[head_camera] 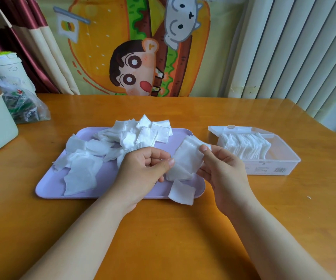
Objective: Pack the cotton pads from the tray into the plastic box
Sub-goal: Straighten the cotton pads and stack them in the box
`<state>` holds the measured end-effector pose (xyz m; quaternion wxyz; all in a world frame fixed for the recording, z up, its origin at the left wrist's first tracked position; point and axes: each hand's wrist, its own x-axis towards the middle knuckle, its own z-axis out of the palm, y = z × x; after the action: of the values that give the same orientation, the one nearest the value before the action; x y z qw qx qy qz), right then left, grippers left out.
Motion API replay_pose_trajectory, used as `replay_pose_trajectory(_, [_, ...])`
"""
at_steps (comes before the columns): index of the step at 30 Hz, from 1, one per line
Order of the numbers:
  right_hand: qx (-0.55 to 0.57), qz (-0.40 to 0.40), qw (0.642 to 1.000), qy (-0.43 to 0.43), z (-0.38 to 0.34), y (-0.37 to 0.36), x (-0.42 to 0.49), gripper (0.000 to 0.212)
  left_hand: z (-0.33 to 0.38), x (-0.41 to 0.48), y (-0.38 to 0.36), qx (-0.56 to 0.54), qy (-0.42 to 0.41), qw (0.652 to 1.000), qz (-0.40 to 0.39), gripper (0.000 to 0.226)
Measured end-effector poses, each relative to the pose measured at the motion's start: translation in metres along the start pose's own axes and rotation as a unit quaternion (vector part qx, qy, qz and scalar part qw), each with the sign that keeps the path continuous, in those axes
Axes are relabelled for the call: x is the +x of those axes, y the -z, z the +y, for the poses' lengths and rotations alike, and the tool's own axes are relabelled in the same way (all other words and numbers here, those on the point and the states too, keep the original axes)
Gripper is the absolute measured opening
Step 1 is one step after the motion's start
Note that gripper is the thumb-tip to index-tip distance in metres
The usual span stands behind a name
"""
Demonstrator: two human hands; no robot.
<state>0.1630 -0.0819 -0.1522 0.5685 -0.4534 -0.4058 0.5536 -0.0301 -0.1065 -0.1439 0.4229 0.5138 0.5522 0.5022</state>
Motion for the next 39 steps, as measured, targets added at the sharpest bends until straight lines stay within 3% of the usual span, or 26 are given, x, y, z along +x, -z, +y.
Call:
replay_pose_trajectory(4, [-0.01, 0.022, 1.0, 0.01, 0.001, 0.0, 0.0, 0.019, 0.0, 0.0, 0.0, 0.005, -0.027, 0.999, 0.026, 0.002])
replay_pose_trajectory(6, [-0.026, 0.006, 0.999, 0.019, 0.0, -0.002, -0.002, 0.018, 0.002, -0.002, -0.003, 0.056, -0.098, 0.992, 0.061, 0.007])
replay_pose_trajectory(9, [-0.046, -0.036, 0.998, 0.023, 0.0, -0.006, -0.008, 0.021, 0.003, -0.003, -0.008, 0.178, -0.235, 0.953, 0.062, 0.016])
replay_pose_trajectory(11, [-0.046, -0.077, 0.996, 0.021, -0.001, -0.009, -0.012, 0.021, 0.002, -0.003, -0.008, 0.222, -0.271, 0.935, 0.052, 0.023])
replay_pose_trajectory(15, [-0.028, -0.104, 0.994, -0.004, -0.003, -0.011, -0.015, 0.021, -0.001, -0.001, -0.003, 0.252, -0.263, 0.93, 0.039, 0.028])
replay_pose_trajectory(26, [-0.013, -0.059, 0.997, -0.04, -0.006, -0.008, -0.01, 0.022, 0.008, -0.005, 0.002, 0.268, -0.277, 0.923, 0.01, 0.017])
replay_pose_trajectory(32, [-0.045, -0.054, 0.997, -0.019, -0.009, -0.004, -0.007, 0.022, 0.017, -0.012, 0.004, 0.13, -0.174, 0.975, -0.045, 0.026])
replay_pose_trajectory(39, [-0.08, -0.14, 0.987, -0.006, -0.011, -0.005, -0.011, 0.022, 0.012, -0.006, 0.003, 0.11, -0.154, 0.981, -0.034, 0.012])
